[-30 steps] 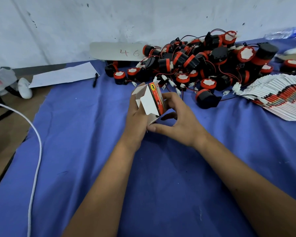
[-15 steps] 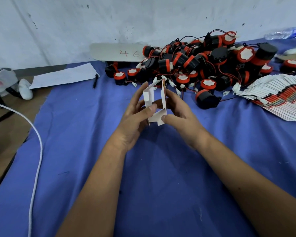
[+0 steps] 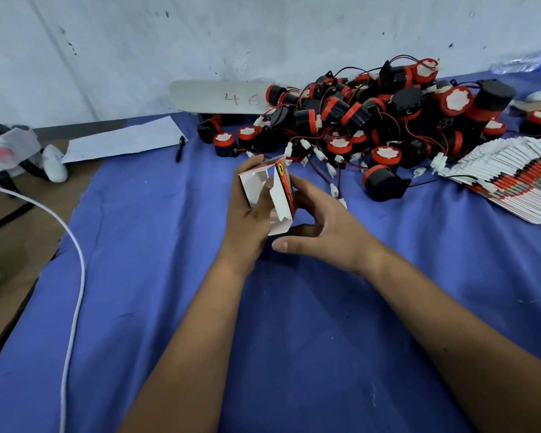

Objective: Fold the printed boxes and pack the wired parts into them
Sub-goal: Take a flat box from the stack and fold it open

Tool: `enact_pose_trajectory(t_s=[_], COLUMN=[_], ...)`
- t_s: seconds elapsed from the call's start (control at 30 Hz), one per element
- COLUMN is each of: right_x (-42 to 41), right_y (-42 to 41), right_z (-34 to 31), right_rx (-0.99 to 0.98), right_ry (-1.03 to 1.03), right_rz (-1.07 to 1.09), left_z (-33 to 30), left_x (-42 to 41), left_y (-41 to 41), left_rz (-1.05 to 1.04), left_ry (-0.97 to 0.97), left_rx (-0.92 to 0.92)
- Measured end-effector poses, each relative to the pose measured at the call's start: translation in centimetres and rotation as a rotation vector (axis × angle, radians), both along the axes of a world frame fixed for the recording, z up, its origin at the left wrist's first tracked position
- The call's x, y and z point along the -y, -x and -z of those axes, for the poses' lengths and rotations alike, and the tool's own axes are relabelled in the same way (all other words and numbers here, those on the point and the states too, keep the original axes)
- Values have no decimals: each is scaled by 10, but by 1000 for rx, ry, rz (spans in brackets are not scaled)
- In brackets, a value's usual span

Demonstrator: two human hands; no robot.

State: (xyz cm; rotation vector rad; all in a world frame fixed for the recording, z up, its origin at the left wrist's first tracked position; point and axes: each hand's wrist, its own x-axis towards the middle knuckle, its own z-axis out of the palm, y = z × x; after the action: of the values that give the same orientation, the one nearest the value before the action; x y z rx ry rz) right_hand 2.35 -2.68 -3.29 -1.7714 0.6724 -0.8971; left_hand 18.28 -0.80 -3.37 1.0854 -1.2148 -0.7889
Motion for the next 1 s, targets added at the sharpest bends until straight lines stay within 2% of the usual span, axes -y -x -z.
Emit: enact_pose_trajectory(t_s=[0.23, 0.53, 0.73, 1.0], right_x=[2, 8, 9, 10], right_y=[-1, 2, 1, -1], right_z=[1, 1, 7, 8], right_rx=[37, 120, 17, 100], right_ry=[51, 68, 172, 320], right_rz=[200, 265, 299, 323], left_z=[-4, -18, -20, -14], left_x=[-1, -12, -12, -8], left_y=[12, 12, 17, 22], left_rz=[5, 130, 45, 25], left_ry=[-36, -36, -78, -38], left_rx=[22, -8, -102, -58])
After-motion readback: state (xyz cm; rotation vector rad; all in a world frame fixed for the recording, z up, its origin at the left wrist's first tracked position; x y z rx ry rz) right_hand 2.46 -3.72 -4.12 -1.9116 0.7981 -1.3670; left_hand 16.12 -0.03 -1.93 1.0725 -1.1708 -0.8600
